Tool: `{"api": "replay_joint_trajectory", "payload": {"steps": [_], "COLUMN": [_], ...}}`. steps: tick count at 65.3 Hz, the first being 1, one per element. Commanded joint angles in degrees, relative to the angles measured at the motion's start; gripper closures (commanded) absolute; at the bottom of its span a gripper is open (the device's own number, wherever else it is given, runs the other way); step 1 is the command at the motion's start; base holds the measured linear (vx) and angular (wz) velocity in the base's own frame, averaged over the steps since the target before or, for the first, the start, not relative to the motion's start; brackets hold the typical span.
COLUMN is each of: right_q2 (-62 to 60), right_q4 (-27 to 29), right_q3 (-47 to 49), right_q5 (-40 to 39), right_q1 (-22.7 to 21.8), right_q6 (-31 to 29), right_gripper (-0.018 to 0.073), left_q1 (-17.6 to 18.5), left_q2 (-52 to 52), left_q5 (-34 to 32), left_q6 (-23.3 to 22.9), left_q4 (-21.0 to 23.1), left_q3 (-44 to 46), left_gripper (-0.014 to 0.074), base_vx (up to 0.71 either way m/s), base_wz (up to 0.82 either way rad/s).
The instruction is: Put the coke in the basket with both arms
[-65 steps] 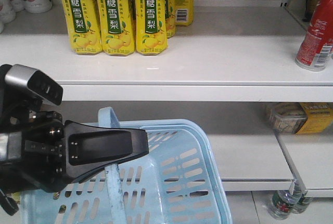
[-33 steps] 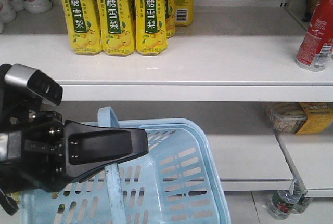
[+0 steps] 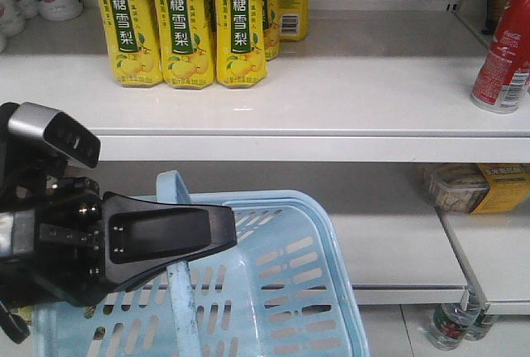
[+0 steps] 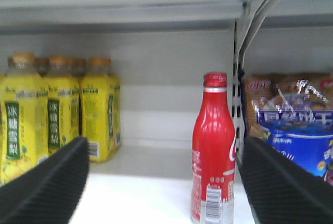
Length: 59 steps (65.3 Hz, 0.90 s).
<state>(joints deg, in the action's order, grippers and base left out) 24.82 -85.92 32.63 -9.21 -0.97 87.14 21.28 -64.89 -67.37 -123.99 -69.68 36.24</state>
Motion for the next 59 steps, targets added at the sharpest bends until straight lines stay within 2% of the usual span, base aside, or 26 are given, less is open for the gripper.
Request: {"api": "replay_joint_trajectory", "payload": {"steps": [1, 17, 28, 39, 51, 59], "right_q2": [3.30, 13.55, 21.83, 28.67, 35.35, 39.52], "right_q4": [-1.09, -1.15, -1.32, -1.30, -2.21, -2.15], "right_q3": [2.02, 9.73, 16.15, 20.52, 25.27, 29.21], "right_q5": [-0.10, 7.04, 2.71, 7.55, 5.47, 6.89], "right_q1": [-0.04, -0.04, -0.04, -0.09, -0.09, -0.09], "right_q6": [0.53, -0.97, -0.91, -0.78, -0.78, -0.74], "right_gripper": [-0.0108, -0.0088, -0.0066, -0.0050, -0.0041, -0.0032], "left_q1": [0.31, 0.31, 0.31, 0.31, 0.31, 0.31], "left_q2": [1.36, 1.36, 1.36, 1.36, 1.36, 1.36], "left_q5": [-9.45, -9.45, -9.45, -9.45, -9.45, -9.45], "left_q6": [0.08, 0.08, 0.08, 0.08, 0.08, 0.08], "left_q4": [5.06, 5.06, 5.06, 5.06, 5.06, 5.06], "left_q3": [1.85, 1.85, 1.85, 1.85, 1.85, 1.85], "left_gripper": [0.0602, 0.0602, 0.0602, 0.0602, 0.0602, 0.0602], "base_vx": [0.00, 0.00, 0.00, 0.00, 0.00, 0.00], "base_wz": [0.00, 0.00, 0.00, 0.00, 0.00, 0.00]}}
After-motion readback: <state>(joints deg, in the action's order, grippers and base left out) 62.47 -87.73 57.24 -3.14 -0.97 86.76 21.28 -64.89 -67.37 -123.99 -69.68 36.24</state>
